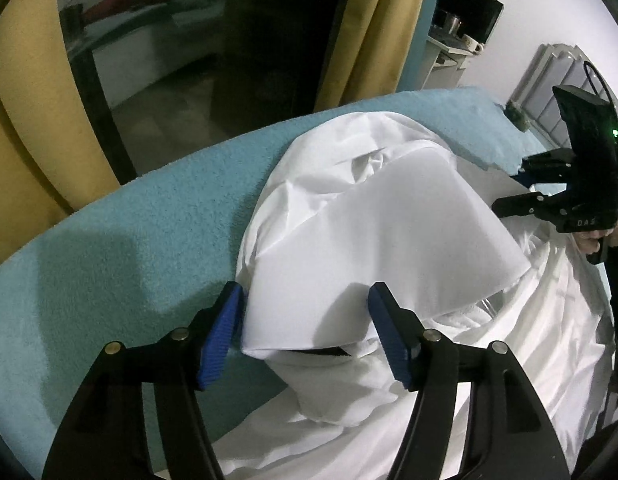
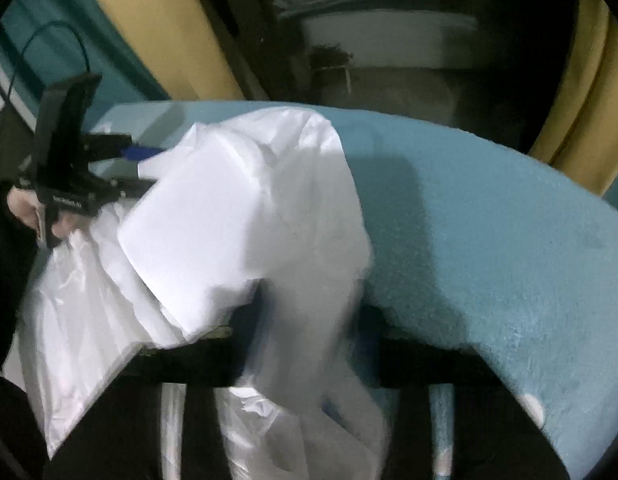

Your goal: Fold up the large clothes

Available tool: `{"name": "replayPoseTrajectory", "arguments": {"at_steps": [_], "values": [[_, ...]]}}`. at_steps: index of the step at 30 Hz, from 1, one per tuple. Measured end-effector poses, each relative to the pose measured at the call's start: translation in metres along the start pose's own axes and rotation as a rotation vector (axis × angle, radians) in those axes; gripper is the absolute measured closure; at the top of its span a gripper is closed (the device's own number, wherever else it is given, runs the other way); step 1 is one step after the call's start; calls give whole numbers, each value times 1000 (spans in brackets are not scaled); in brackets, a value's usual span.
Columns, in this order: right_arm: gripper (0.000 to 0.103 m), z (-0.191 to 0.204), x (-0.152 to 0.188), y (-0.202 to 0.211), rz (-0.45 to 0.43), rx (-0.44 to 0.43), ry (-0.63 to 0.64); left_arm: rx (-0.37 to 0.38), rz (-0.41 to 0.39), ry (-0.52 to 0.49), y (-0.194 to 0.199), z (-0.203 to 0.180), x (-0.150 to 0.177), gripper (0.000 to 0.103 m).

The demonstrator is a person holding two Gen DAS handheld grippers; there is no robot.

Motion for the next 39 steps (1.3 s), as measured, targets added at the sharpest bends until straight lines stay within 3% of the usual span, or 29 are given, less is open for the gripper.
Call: {"name": "replayPoseTrajectory", "arguments": {"at_steps": [3,6,8,11,18,20,23,25,29,34,39], "values": [[90,3,-2,5,-23,111,62,-9,7,-11,-1,-3,0,32],[95,4,-6,22,-100,390,119,-18,12,-32,-3,-8,-2,32],[95,10,-10,36,-176,489,158,-35,1,-64,-1,-11,-2,57],[95,28,-10,40,-228,662,259,-78,-46,-64,10,-13,-5,82],[94,52,22,34,-305,897,398,-303,-232,-172,40,-39,19,85],[93,58,34,39,-338,913,422,-376,-276,-209,45,-50,30,85],[88,64,44,44,-343,871,404,-416,-306,-250,53,-64,44,85],[87,66,47,49,-353,841,387,-372,-319,-266,62,-72,54,85],[86,74,62,55,-376,853,391,-356,-354,-272,79,-78,71,85],[86,87,76,62,-401,790,381,-305,-392,-259,91,-86,87,85],[86,101,94,64,-363,697,380,-301,-395,-296,98,-101,111,85]]}}
Point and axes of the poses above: each gripper's, at about its wrist camera, not at the fingertips, and y roughly against the way its jaws point, z to its left, x to its underside, the point moved 6 cm from there along -y, roughly the way its jaws point, and after that the axes turned 15 degrees about z, right-handed, at the moved point
